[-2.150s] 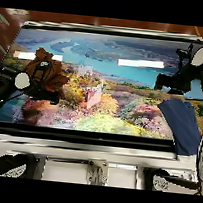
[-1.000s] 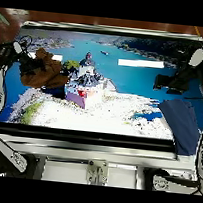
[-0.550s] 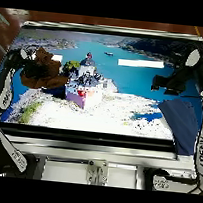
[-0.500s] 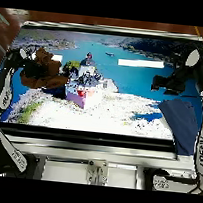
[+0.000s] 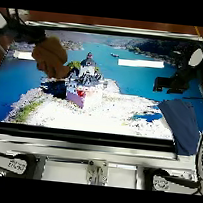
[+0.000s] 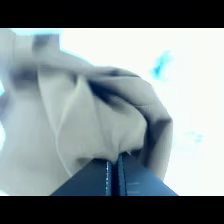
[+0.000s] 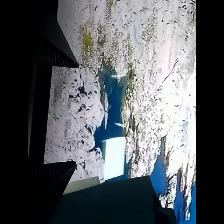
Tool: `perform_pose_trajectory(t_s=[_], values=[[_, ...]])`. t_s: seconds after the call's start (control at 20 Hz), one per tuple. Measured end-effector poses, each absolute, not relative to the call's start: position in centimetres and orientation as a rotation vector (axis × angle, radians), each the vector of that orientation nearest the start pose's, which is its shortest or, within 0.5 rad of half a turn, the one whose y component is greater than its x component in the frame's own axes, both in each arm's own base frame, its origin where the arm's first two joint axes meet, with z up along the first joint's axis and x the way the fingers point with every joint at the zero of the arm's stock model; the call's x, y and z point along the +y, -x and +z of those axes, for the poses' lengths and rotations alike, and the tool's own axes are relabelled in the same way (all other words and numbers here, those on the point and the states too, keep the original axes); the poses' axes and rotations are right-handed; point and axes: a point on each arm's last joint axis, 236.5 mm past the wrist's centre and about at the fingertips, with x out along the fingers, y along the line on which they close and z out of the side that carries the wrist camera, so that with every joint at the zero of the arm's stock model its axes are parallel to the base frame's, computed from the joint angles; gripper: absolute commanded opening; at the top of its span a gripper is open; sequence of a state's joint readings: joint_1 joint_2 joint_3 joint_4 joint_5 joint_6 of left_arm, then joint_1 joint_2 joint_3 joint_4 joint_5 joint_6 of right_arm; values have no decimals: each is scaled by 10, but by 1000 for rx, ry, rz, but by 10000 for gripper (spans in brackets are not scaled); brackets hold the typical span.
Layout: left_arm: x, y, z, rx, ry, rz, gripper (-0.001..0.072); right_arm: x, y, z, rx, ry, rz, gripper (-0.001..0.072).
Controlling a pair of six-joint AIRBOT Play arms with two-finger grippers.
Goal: Fold the shirts.
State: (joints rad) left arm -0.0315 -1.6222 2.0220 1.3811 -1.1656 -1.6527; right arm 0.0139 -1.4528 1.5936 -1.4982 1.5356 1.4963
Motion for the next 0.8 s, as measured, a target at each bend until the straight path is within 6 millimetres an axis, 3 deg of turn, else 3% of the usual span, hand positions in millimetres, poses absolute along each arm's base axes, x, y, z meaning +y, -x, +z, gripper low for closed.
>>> perform_pose_trajectory(t_s=[0.1,0.2,0.25,0.35,0.45,0.55,0.7,0.8], values=[[-107,-510,268,651,160,-246,35,22,-395,94,1328,45,134,694],[-153,-465,318,564,132,-358,35,21,-386,125,1247,66,139,694],[-173,-445,333,538,128,-409,35,21,-379,144,1199,72,139,694],[-215,-408,345,529,115,-512,35,20,-364,178,1110,84,140,694],[-255,-380,332,572,96,-598,35,20,-346,204,1045,93,140,694],[-287,-363,296,656,58,-634,35,19,-328,224,996,99,136,694],[-330,-340,209,830,-25,-656,35,19,-310,237,972,101,135,693],[-349,-325,144,953,-81,-648,38,22,-307,232,980,89,147,693]])
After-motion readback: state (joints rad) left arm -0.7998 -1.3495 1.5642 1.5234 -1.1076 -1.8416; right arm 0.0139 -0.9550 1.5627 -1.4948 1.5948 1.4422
